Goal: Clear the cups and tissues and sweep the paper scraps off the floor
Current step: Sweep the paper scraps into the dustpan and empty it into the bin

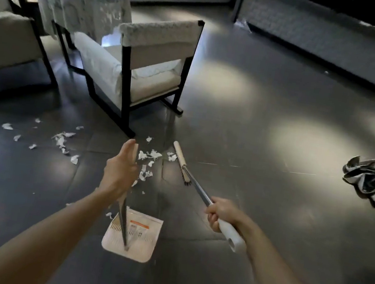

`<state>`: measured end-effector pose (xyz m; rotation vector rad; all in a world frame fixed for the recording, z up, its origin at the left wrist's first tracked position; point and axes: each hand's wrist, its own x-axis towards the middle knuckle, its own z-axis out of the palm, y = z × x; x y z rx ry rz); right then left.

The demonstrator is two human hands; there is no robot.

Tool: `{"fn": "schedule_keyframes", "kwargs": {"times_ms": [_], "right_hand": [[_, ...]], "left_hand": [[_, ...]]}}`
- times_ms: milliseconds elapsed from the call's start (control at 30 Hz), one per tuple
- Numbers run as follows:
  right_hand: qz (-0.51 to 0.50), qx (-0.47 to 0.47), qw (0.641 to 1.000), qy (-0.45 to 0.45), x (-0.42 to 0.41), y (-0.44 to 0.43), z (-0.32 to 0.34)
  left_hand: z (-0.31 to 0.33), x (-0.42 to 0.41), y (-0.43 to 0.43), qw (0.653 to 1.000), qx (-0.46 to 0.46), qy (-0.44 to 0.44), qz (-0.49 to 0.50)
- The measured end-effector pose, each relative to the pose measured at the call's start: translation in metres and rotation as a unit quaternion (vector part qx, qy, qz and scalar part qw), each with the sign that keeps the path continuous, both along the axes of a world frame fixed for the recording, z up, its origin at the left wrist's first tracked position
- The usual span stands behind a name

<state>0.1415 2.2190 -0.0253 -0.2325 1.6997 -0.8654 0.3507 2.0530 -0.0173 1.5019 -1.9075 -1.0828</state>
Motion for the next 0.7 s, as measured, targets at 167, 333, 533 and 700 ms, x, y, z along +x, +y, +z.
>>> {"fn": "schedule_keyframes", "kwargs": {"times_ms": [167, 333, 533, 700], "right_hand": [[0.044, 0.022, 0.999, -0.023, -0.101, -0.077, -0.004], [0.113, 0.041, 0.993, 0.010, -0.189, -0.166, -0.022], [0.172, 0.067, 0.983, 0.020, -0.273, -0.283, -0.040], [0.237, 0.084, 0.967, 0.043, -0.326, -0.357, -0.061]], "left_hand": [[-0.005, -0.088, -0.043, 0.999, 0.015, -0.005, 0.046], [-0.026, -0.165, -0.104, 0.996, 0.023, -0.023, 0.083], [-0.040, -0.242, -0.166, 0.992, 0.051, -0.039, 0.112], [-0.048, -0.285, -0.198, 0.987, 0.056, -0.058, 0.136]]}}
